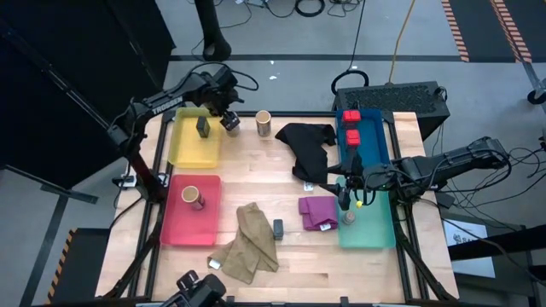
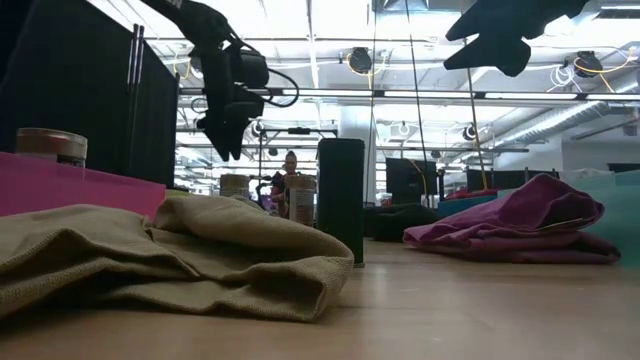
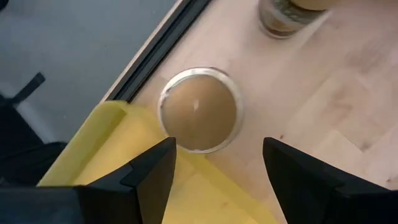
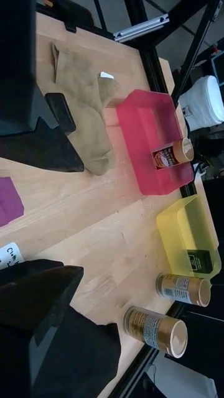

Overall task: Sort spices by type
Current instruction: Put the left gold seasoning bottle into the red bin

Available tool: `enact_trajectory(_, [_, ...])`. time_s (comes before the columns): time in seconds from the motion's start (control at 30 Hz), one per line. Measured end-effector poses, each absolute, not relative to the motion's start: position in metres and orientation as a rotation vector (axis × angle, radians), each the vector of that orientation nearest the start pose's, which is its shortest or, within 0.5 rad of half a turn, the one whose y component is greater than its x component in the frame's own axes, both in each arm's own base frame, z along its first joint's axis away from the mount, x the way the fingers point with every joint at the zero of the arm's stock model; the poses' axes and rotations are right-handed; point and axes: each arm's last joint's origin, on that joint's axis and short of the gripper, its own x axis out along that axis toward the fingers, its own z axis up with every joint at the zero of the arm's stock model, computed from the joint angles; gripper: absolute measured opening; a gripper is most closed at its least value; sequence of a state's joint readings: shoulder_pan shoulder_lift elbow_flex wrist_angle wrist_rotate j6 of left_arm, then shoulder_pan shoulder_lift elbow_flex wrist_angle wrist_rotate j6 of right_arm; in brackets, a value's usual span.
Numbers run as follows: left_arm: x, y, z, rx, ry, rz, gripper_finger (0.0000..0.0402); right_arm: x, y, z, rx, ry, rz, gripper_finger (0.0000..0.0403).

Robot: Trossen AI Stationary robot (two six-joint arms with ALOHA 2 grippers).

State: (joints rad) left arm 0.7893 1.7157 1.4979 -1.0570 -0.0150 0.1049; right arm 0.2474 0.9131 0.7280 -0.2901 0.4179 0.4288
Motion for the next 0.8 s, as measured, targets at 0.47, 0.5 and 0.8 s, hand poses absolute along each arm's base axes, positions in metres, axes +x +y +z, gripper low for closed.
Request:
enact_trajectory(0.47, [0.24, 0.244, 0.279, -0.314, 1.226, 0.6, 0.0344, 0.191, 0.036, 0.283, 0.265, 0.404, -0.26, 0.0242])
enact_trajectory(0.5, [0.241, 0.245, 0.28, -0.327, 1.21, 0.616, 0.0346, 0.191, 0.036, 0.283, 0.264, 0.405, -0.26, 0.0242])
enact_trajectory(0.8, [0.239, 0.256, 0.277, -0.41, 1.142, 0.717, 0.0348, 0.191, 0.036, 0.283, 0.261, 0.405, -0.26, 0.0242])
